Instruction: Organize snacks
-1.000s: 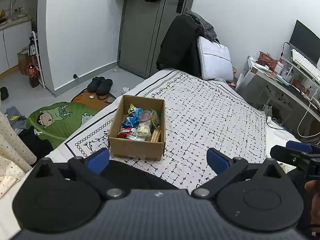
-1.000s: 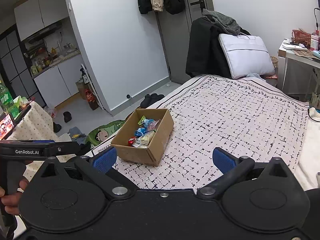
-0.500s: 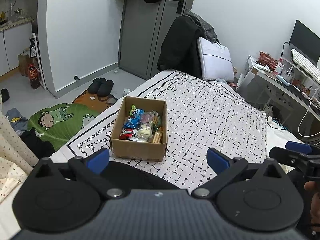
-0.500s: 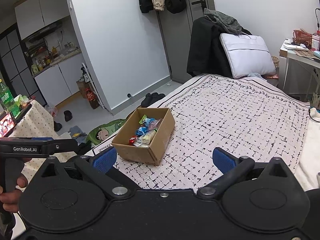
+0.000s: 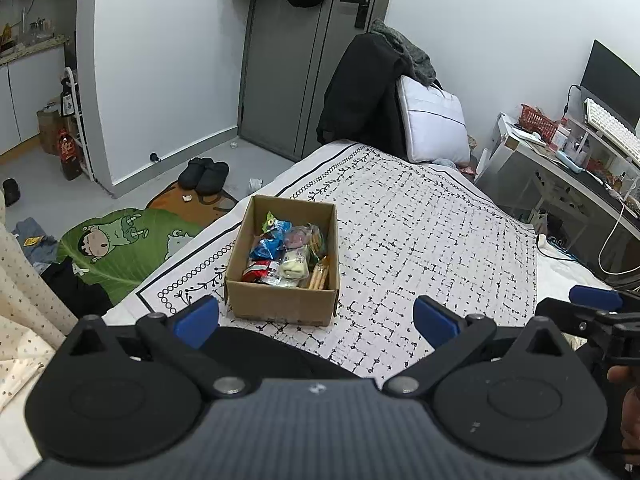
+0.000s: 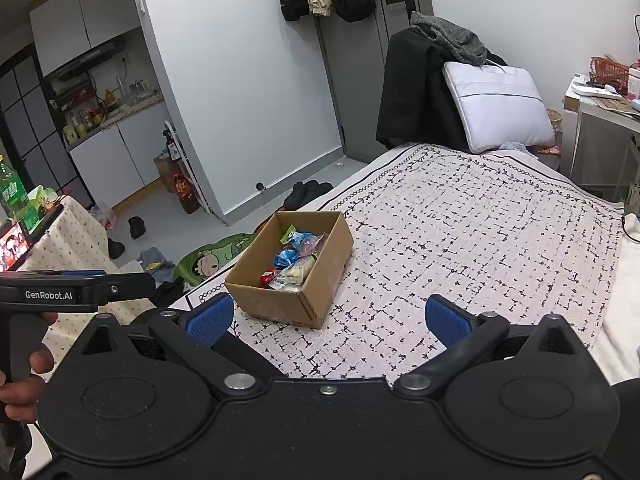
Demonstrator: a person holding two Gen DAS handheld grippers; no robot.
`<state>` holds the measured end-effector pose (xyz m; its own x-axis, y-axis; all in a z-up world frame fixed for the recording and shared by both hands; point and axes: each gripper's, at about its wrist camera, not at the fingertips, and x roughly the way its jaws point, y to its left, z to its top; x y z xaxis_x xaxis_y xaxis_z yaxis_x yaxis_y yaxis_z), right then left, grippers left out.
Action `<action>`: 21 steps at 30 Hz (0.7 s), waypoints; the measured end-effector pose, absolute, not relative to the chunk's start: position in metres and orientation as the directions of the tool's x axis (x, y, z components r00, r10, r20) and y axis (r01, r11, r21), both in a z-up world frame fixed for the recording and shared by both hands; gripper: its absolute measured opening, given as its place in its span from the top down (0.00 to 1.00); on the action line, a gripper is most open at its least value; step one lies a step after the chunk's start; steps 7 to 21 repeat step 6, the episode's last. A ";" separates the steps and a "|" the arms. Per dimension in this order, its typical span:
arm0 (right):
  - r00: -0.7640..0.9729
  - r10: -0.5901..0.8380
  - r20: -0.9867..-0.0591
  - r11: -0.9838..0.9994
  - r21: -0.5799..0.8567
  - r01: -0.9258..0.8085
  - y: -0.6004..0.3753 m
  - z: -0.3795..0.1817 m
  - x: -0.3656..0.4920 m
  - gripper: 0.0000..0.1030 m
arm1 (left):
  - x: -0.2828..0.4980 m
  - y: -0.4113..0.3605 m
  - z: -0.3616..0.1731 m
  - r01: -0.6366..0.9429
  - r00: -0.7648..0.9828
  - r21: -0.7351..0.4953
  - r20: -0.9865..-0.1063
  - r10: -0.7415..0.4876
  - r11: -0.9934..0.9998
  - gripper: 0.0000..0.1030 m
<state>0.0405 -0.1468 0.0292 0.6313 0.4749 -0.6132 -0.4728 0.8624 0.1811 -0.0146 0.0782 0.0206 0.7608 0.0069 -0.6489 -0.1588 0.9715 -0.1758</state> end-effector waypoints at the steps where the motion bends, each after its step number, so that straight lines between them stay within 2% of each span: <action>1: 0.630 0.475 -0.615 0.862 0.182 -0.473 -0.146 0.028 0.041 0.00 | -0.014 0.078 0.020 -0.159 0.760 -0.179 -0.650 0.005 0.971 0.00; 21: 0.619 0.472 -0.627 0.863 0.185 -0.471 -0.142 0.022 0.047 0.00 | -0.007 0.080 0.014 -0.164 0.755 -0.184 -0.656 0.003 0.969 0.00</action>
